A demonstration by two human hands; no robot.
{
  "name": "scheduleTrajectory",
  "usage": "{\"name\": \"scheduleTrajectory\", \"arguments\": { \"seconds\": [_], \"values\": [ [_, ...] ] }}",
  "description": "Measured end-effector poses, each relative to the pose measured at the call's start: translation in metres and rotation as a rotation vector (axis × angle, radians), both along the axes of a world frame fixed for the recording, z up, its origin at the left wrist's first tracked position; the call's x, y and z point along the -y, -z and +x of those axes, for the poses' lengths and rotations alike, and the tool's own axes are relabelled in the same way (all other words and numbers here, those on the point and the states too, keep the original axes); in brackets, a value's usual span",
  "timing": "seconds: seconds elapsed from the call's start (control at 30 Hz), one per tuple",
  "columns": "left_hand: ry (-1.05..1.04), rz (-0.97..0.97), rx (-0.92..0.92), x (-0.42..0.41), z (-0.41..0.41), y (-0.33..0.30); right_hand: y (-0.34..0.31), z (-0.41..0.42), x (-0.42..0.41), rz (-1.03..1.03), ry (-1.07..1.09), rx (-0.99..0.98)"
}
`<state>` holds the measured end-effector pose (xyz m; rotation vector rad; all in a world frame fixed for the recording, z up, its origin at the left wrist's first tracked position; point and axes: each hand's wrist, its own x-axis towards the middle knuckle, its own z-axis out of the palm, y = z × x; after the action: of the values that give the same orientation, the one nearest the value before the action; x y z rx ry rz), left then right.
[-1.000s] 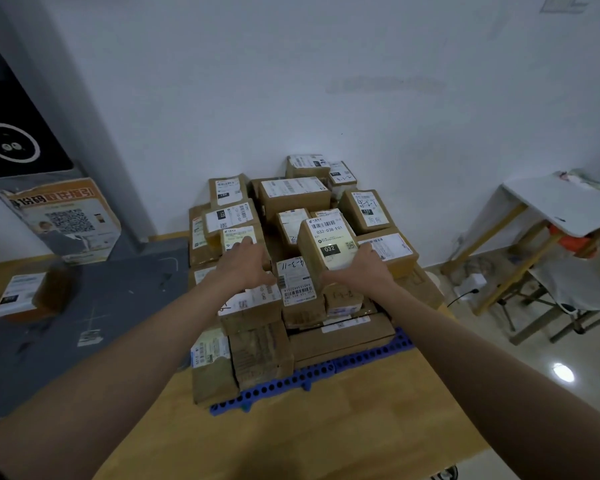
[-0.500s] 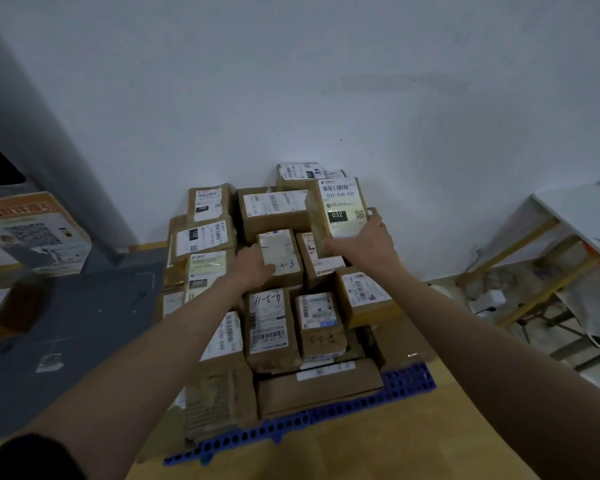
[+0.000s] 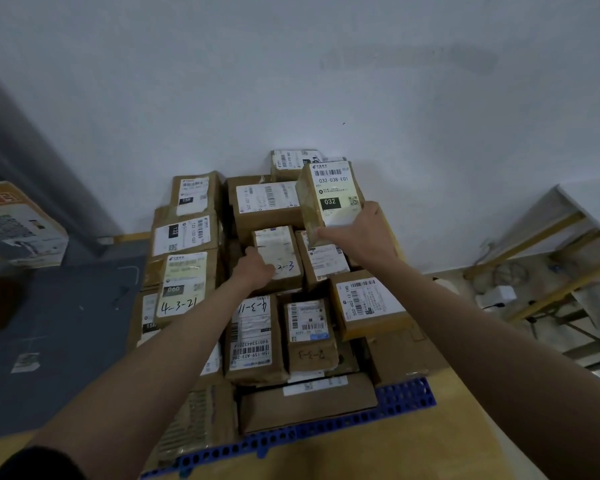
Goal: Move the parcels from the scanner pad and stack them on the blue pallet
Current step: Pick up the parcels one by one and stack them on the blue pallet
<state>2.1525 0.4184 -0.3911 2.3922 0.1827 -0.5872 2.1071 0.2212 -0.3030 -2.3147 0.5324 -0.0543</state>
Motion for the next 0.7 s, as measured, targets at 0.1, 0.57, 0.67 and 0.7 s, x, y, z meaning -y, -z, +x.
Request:
{"name": "scheduleTrajectory", "arguments": {
  "seconds": [0.1, 0.57, 0.67, 0.7],
  "values": [
    [0.012, 0.01, 0.013, 0.002, -0.001, 0.004, 0.001, 0.001, -0.003, -0.012, 0.001, 0.01],
    [0.143, 0.335, 0.451, -0.057, -0.021, -0.057, 0.002, -0.015, -0.078, 0.077, -0.153, -0.033],
    [0.235, 0.459, 0.366, -0.084, -0.024, -0.063, 0.012, -0.015, -0.105, 0.13, -0.146, -0.058],
    [0.262, 0.465, 0.325, -0.093, -0.025, -0.062, 0.016, -0.016, -0.112, 0.158, -0.141, -0.067]
  ]
}}
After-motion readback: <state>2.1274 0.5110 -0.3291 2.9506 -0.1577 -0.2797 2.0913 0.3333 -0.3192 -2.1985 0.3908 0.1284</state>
